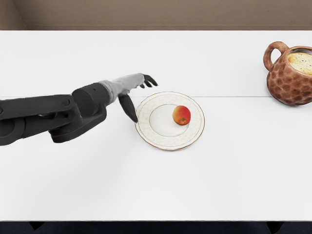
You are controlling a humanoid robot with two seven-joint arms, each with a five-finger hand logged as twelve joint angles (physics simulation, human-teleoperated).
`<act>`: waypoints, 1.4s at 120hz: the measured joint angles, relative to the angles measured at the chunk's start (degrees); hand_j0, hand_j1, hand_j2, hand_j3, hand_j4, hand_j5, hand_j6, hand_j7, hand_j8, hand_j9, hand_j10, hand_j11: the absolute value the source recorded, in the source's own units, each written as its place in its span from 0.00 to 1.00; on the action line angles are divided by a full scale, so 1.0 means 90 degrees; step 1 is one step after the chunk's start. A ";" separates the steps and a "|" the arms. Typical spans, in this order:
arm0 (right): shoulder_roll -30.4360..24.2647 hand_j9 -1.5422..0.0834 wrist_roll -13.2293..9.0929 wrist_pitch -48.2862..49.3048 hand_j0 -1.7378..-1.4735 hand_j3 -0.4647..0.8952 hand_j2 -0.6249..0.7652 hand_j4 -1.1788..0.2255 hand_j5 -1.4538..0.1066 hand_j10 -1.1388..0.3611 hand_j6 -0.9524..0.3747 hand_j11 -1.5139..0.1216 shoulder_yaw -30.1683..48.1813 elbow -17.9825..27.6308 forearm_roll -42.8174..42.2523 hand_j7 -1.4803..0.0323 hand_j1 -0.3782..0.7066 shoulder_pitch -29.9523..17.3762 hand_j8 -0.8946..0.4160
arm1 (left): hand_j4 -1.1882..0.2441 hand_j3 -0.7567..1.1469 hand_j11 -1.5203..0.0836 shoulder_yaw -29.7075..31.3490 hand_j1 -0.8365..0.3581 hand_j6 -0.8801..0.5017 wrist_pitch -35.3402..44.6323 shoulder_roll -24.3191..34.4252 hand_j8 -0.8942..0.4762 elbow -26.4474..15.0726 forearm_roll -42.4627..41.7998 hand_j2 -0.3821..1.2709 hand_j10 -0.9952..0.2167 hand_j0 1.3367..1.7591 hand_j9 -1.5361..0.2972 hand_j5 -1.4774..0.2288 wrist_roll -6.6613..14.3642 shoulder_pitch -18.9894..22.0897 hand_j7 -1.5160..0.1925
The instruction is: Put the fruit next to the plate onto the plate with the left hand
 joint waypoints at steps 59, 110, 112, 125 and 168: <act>0.0000 0.92 0.0000 0.0000 0.30 0.34 0.45 0.82 0.91 0.74 0.69 0.90 0.0000 0.0000 0.0000 0.95 0.06 0.0000 0.66 | 0.65 0.40 0.74 -0.3150 0.74 0.45 -0.4790 0.1205 0.47 0.0517 -0.3447 0.26 0.61 0.76 0.66 0.67 -0.0653 0.1482 0.69; 0.0000 0.92 0.0000 0.0000 0.30 0.34 0.45 0.82 0.91 0.74 0.69 0.90 0.0000 0.0000 -0.0001 0.95 0.06 0.0000 0.66 | 0.65 0.40 0.74 -0.3350 0.74 0.45 -0.5216 0.1302 0.47 0.2579 -0.5636 0.26 0.61 0.76 0.66 0.67 -0.0656 0.2108 0.70; 0.0000 0.92 0.0000 0.0000 0.30 0.34 0.45 0.82 0.91 0.74 0.69 0.90 0.0000 0.0000 -0.0001 0.95 0.06 0.0000 0.66 | 0.65 0.40 0.74 -0.3349 0.74 0.45 -0.5217 0.1303 0.47 0.2672 -0.5672 0.26 0.61 0.76 0.66 0.67 -0.0655 0.2126 0.70; 0.0000 0.92 0.0000 0.0000 0.30 0.34 0.45 0.82 0.91 0.74 0.69 0.90 0.0000 0.0000 -0.0001 0.95 0.06 0.0000 0.66 | 0.65 0.40 0.74 -0.3354 0.74 0.46 -0.5221 0.1478 0.47 0.3181 -0.5805 0.26 0.61 0.76 0.66 0.67 -0.0650 0.2223 0.70; 0.0000 0.92 0.0000 0.0000 0.30 0.34 0.45 0.82 0.91 0.74 0.69 0.90 0.0000 0.0000 0.0001 0.95 0.06 0.0000 0.66 | 0.66 0.40 0.74 -0.3372 0.74 0.46 -0.5224 0.1969 0.47 0.4042 -0.6170 0.26 0.62 0.76 0.66 0.68 -0.0594 0.2599 0.70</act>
